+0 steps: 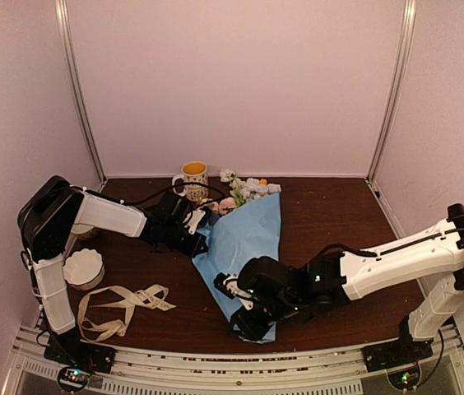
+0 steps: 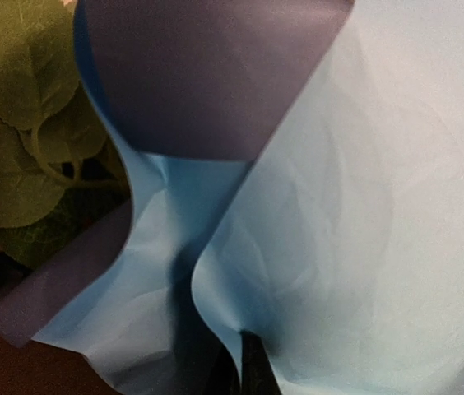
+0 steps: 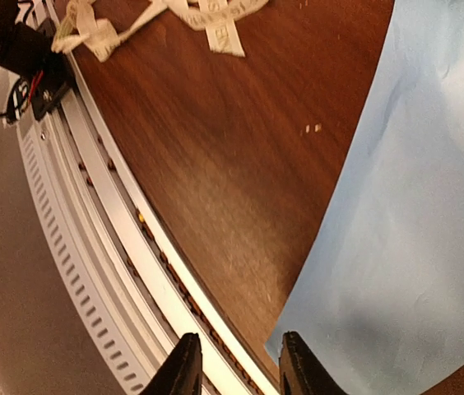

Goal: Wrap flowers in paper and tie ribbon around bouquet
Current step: Fold the two-thirds-folded wrapping paper at the center of the board.

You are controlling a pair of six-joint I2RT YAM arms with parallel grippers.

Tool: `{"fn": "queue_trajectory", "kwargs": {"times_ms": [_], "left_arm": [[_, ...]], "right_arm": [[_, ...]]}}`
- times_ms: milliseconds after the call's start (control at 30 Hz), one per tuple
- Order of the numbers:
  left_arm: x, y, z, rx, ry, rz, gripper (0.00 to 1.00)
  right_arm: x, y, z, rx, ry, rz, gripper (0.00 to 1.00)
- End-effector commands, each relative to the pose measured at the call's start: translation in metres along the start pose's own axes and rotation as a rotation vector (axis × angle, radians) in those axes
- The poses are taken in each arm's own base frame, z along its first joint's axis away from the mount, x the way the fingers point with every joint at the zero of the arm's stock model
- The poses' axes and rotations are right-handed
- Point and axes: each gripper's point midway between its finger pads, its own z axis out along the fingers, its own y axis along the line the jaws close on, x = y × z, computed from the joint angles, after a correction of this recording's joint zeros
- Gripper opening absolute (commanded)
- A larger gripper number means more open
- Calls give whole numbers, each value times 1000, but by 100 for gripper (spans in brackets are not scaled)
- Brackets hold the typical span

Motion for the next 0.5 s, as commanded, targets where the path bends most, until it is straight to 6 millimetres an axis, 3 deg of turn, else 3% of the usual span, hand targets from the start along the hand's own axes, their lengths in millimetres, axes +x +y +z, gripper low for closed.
{"fn": "queue_trajectory", "kwargs": {"times_ms": [0, 100, 200, 333, 400, 467], "left_arm": [[0, 6, 0, -9, 0, 3, 0], [-5, 4, -4, -7, -14, 9, 0], [-9, 6, -6, -20, -18, 20, 0], [-10, 10, -6, -46, -18, 37, 0], [-11, 11, -6, -55, -20, 43, 0], [-11, 11, -6, -54, -20, 49, 0]], "right_arm": [[-26, -10, 13, 85, -46, 8, 32], [-2, -22, 38, 121, 52, 24, 31], [18, -28, 47, 131, 108, 39, 31], [30, -26, 40, 115, 122, 49, 30], [33, -15, 30, 83, 141, 44, 30], [21, 4, 8, 15, 113, 42, 30]]}}
